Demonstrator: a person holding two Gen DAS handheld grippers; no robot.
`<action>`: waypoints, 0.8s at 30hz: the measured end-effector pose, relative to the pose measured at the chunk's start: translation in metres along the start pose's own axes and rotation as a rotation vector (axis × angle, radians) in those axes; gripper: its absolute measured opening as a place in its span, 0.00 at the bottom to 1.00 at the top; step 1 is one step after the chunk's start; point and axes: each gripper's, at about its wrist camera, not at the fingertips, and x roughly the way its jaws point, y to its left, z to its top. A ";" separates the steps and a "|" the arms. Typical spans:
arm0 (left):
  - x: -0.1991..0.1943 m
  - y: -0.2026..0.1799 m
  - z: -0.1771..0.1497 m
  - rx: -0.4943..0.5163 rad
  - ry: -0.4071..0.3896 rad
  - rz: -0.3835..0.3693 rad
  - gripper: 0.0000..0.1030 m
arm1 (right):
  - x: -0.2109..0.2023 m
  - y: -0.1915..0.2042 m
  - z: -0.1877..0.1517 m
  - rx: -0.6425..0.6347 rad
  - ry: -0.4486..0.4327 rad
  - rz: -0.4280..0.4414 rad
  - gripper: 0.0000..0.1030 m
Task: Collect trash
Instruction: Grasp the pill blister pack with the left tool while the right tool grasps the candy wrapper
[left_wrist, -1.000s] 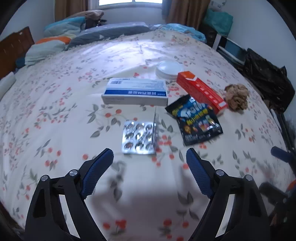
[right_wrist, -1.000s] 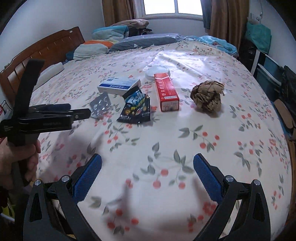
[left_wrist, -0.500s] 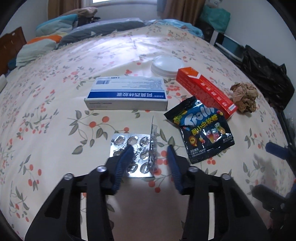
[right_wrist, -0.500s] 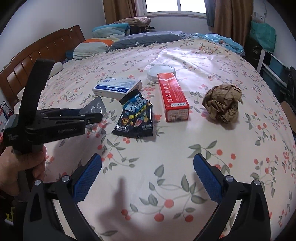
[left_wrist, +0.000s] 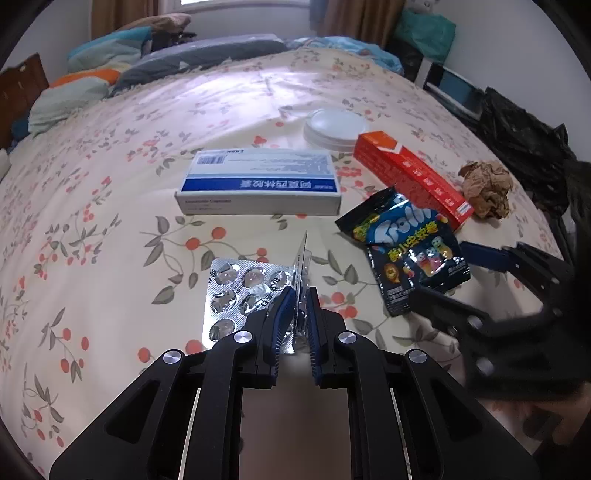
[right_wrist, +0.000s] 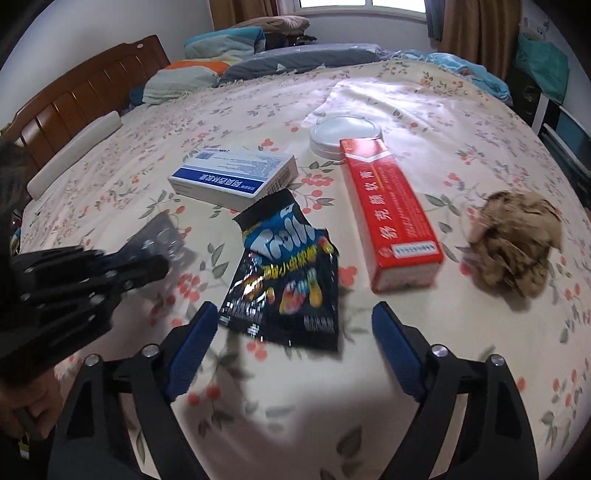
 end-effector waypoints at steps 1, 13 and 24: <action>0.001 0.001 0.000 -0.002 0.002 0.000 0.13 | 0.003 0.001 0.001 0.001 0.005 0.003 0.73; 0.003 -0.002 -0.002 0.002 -0.006 -0.007 0.13 | -0.003 0.008 0.002 -0.028 -0.016 0.046 0.13; -0.022 -0.023 -0.024 0.028 -0.004 -0.036 0.13 | -0.052 0.008 -0.031 -0.029 -0.063 0.072 0.05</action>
